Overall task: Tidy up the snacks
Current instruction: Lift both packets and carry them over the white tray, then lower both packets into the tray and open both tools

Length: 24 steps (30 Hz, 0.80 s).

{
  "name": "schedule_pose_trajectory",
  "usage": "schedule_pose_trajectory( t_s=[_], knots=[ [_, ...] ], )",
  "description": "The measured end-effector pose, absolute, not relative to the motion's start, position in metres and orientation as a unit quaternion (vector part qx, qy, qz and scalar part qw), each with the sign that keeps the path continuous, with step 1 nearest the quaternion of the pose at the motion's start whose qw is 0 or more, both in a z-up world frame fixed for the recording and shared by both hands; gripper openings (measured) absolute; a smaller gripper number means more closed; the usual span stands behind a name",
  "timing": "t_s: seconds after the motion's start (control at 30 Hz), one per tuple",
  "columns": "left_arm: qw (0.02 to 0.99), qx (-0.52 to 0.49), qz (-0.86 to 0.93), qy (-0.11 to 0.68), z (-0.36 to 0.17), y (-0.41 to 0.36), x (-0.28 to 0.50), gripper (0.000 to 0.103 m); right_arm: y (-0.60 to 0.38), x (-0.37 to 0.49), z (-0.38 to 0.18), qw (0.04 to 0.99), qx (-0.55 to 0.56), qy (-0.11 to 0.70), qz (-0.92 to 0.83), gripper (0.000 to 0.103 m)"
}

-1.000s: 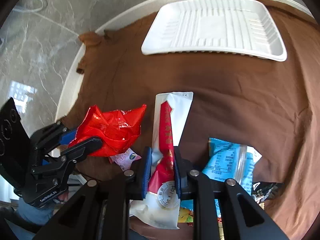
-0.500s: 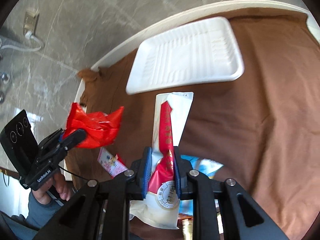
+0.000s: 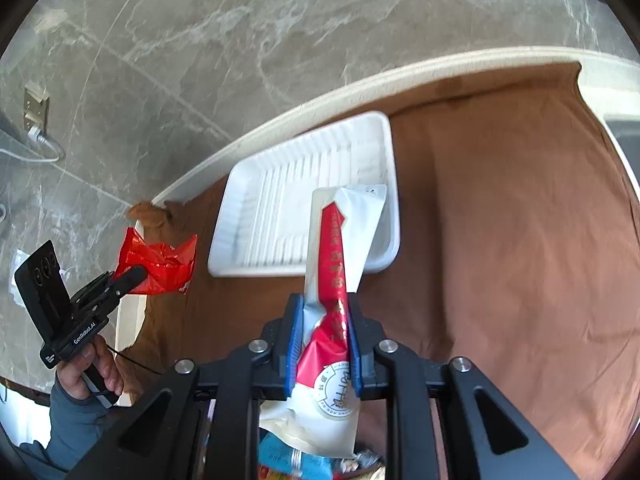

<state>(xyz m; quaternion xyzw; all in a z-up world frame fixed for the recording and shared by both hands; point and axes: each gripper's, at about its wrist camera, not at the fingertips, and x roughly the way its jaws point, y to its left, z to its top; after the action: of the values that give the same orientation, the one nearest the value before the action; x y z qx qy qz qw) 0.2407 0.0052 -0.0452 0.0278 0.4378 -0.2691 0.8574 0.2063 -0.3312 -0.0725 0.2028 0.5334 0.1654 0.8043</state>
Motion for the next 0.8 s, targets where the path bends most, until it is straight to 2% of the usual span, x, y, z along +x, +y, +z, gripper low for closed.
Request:
schedule_pose_trajectory(
  t_s=[0.23, 0.8],
  knots=[
    [0.856, 0.028, -0.271, 0.440, -0.049, -0.016, 0.282, 0.019, -0.330, 0.252, -0.072, 0.814, 0.178, 0.528, 0.165, 0.022],
    [0.842, 0.047, -0.227, 0.487, -0.124, -0.052, 0.383, 0.019, -0.270, 0.331, -0.118, 0.814, 0.112, 0.545, 0.167, 0.022]
  ],
)
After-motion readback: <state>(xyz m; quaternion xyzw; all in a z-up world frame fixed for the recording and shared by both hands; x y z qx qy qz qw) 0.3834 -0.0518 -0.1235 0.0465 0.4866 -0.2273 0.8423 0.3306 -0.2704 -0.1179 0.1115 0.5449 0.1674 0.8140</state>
